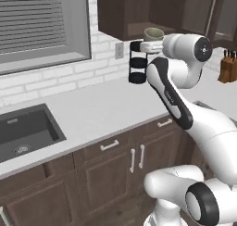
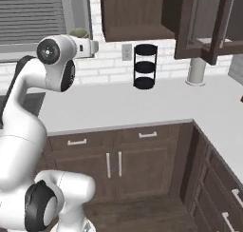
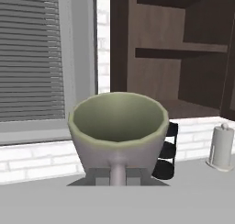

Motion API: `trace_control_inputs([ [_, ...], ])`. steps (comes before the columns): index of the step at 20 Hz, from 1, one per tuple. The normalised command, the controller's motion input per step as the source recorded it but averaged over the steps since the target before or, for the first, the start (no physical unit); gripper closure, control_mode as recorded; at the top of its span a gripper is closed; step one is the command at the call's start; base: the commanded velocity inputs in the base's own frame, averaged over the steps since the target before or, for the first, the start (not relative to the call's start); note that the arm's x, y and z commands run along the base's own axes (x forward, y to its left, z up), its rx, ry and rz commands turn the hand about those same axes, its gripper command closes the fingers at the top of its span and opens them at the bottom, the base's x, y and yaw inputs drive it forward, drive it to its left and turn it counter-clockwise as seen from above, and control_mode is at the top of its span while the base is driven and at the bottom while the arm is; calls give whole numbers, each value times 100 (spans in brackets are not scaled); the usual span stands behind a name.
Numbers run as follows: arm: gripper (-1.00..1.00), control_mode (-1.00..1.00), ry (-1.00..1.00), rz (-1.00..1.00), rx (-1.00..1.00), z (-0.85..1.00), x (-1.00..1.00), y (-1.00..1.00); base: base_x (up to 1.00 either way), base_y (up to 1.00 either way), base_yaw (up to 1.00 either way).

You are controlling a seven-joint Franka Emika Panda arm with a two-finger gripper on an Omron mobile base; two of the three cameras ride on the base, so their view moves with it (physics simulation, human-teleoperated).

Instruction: Gather all objects into one cabinet and sort the glasses and bowls to opposite sides.

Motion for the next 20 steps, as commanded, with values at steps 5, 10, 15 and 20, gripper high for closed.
trace_control_inputs([
  [5,100,100,0,0,0,0,0,0,-46,4,-41],
  [10,100,100,0,0,0,0,0,0,-27,0,-62],
  [15,100,100,0,0,0,0,0,0,-17,0,-60],
  [20,100,100,0,0,0,0,0,0,-20,0,-59],
])
